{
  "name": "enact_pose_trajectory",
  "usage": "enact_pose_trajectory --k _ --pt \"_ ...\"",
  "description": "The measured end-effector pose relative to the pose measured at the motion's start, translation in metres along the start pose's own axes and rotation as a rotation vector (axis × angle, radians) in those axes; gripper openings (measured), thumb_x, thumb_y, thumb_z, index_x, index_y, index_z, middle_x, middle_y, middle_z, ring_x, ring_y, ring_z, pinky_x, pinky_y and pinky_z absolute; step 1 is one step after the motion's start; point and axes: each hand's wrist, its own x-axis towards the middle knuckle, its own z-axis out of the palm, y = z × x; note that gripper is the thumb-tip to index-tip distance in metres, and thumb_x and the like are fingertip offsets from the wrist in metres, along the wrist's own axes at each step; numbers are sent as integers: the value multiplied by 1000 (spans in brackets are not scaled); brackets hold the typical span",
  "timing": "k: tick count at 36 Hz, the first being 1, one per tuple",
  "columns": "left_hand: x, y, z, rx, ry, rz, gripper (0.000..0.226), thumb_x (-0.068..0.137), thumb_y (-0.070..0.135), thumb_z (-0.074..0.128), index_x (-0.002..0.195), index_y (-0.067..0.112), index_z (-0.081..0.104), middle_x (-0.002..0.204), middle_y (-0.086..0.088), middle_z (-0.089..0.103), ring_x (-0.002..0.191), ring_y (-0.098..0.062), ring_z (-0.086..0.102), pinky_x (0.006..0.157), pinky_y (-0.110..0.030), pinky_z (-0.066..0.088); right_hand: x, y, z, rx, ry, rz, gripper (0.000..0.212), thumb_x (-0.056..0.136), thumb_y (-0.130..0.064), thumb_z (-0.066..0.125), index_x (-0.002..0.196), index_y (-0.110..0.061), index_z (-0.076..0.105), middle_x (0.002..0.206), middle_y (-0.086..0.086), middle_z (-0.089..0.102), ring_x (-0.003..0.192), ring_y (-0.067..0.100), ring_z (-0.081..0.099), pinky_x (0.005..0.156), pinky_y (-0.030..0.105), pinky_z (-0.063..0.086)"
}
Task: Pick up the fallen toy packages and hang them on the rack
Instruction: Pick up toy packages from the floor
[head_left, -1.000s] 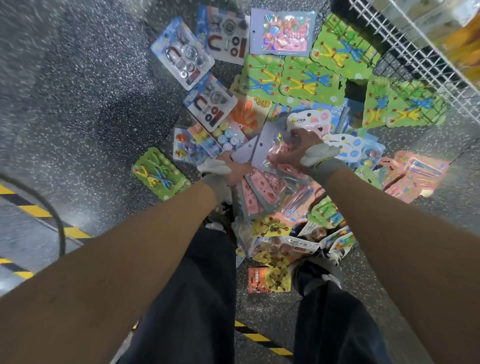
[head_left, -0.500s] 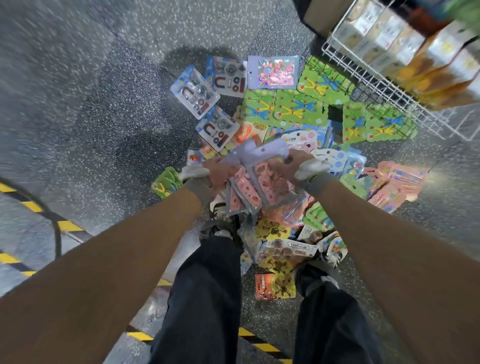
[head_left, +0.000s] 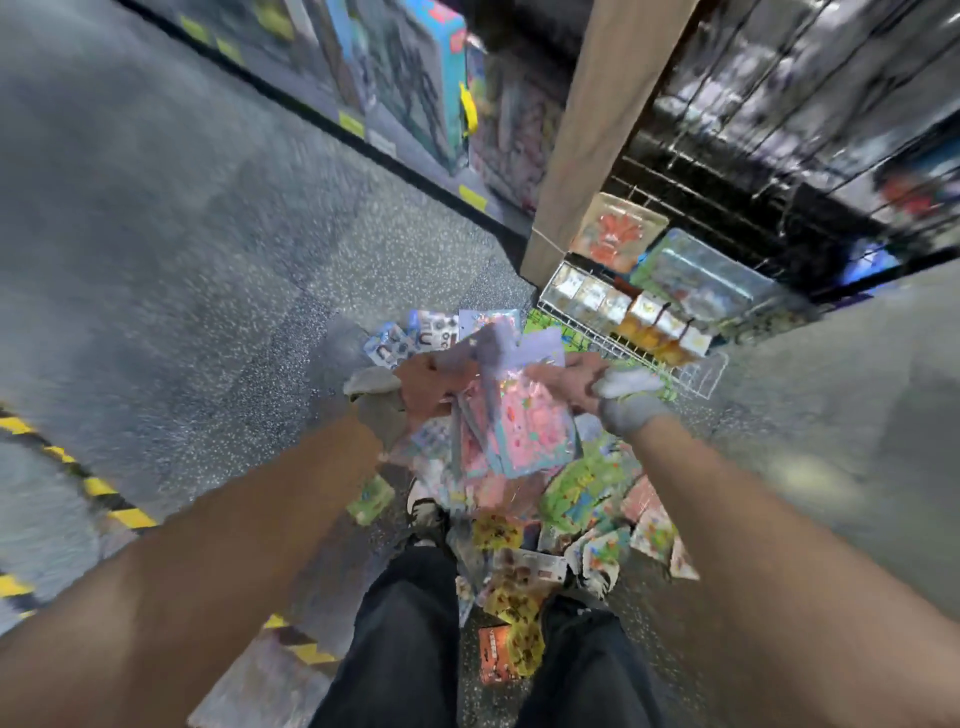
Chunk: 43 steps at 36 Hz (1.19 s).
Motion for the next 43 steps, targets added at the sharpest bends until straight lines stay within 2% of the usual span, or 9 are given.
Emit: enact_pose_trajectory --k 6,8,13,18,26,30,35,38,43 --pt "-80 76 21 75 -37 212 12 94 10 64 104 5 65 92 -10 70 89 -22 66 85 -40 55 -76 -46 -70 -48 92 -50 67 58 -79 61 62 -13 64 68 19 70 52 24 59 59 37 52" --pt "-91 91 23 86 -23 269 9 92 13 68 101 12 67 81 7 74 76 -7 70 74 -26 58 -106 -62 -87 -67 105 -63 57 72 -69 62 65 -12 62 66 13 67 52 22 55 56 28 47" --pt "-141 146 37 88 -7 312 33 83 23 78 110 7 70 87 -11 71 61 -21 62 54 -30 51 -154 -92 -134 39 184 -184 26 77 -45 77 82 -20 69 81 3 72 71 21 64 66 35 56" --pt "-206 219 58 155 72 482 16 91 14 68 105 6 69 71 -3 68 42 -3 55 36 -13 35 -195 -140 -205 -34 373 -401 34 67 -36 84 85 -20 60 88 0 64 79 18 58 67 32 50" --pt "-246 283 62 252 117 624 19 81 24 75 94 12 69 108 -19 71 101 -36 68 92 -51 54 -257 -193 -258 13 466 -634 31 74 -15 81 83 -16 52 80 3 53 68 15 45 57 27 39" --pt "-282 304 71 184 101 718 19 86 18 72 104 13 70 98 -5 72 84 -24 69 76 -33 57 -267 -207 -276 37 555 -703 42 69 -20 85 75 -21 43 78 -2 54 68 13 47 62 28 42" --pt "-304 336 67 213 95 799 37 74 31 77 107 14 74 94 -3 75 87 -20 72 86 -44 58 -295 -225 -296 88 534 -699 30 72 -18 81 72 -21 51 85 4 63 73 17 57 68 35 54" --pt "-317 355 69 208 87 844 21 87 16 71 108 13 71 82 2 70 61 -3 67 56 -18 55 -302 -238 -307 56 534 -719 23 73 -24 78 67 -20 56 78 4 64 71 17 59 67 33 52" --pt "-340 384 68 268 110 922 17 93 18 65 107 9 68 88 -6 66 44 -2 59 39 -14 44 -329 -256 -326 30 548 -765 14 79 -28 73 74 -17 64 74 -3 62 66 11 55 62 26 47"
